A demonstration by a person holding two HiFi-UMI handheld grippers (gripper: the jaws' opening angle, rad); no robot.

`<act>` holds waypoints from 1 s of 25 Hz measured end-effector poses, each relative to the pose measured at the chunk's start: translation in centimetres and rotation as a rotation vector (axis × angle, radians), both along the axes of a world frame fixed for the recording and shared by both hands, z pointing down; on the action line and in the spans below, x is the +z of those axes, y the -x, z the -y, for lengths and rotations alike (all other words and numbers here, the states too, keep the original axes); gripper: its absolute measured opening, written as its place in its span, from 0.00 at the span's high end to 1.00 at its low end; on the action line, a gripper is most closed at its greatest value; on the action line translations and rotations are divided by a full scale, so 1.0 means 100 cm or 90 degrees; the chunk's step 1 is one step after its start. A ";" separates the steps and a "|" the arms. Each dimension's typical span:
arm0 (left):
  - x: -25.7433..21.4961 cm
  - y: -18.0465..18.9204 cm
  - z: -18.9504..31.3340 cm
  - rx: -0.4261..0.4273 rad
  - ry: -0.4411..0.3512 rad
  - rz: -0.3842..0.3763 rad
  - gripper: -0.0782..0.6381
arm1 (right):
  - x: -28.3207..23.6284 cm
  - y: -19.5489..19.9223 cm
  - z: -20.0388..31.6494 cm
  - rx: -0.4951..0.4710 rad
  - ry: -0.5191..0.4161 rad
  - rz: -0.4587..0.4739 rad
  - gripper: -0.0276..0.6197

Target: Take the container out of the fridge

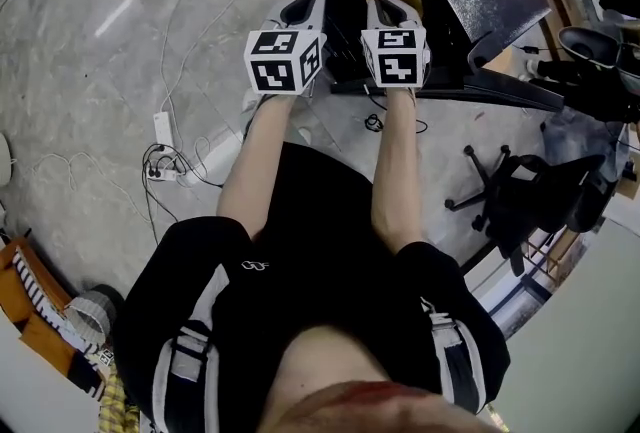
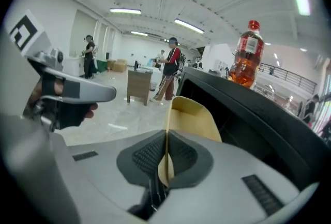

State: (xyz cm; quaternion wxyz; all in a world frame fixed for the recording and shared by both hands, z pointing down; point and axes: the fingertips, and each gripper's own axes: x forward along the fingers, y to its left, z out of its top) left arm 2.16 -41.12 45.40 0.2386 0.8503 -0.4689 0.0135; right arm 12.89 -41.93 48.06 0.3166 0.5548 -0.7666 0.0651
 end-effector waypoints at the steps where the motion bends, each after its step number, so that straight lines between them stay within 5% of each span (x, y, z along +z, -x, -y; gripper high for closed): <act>1: -0.003 0.000 -0.004 -0.002 -0.005 0.001 0.88 | -0.007 0.003 -0.005 -0.004 -0.014 0.030 0.93; 6: -0.024 -0.004 -0.029 -0.009 -0.037 0.014 0.88 | -0.039 0.012 -0.034 -0.023 -0.057 0.213 0.93; 10: -0.054 -0.008 -0.042 -0.010 -0.084 0.025 0.88 | -0.071 0.015 -0.052 -0.053 -0.098 0.270 0.93; 17: -0.095 -0.001 -0.073 -0.014 -0.148 0.041 0.88 | -0.129 0.013 -0.090 -0.079 -0.211 0.480 0.93; 25: -0.124 -0.004 -0.103 -0.007 -0.198 0.049 0.88 | -0.150 0.006 -0.116 -0.092 -0.260 0.561 0.93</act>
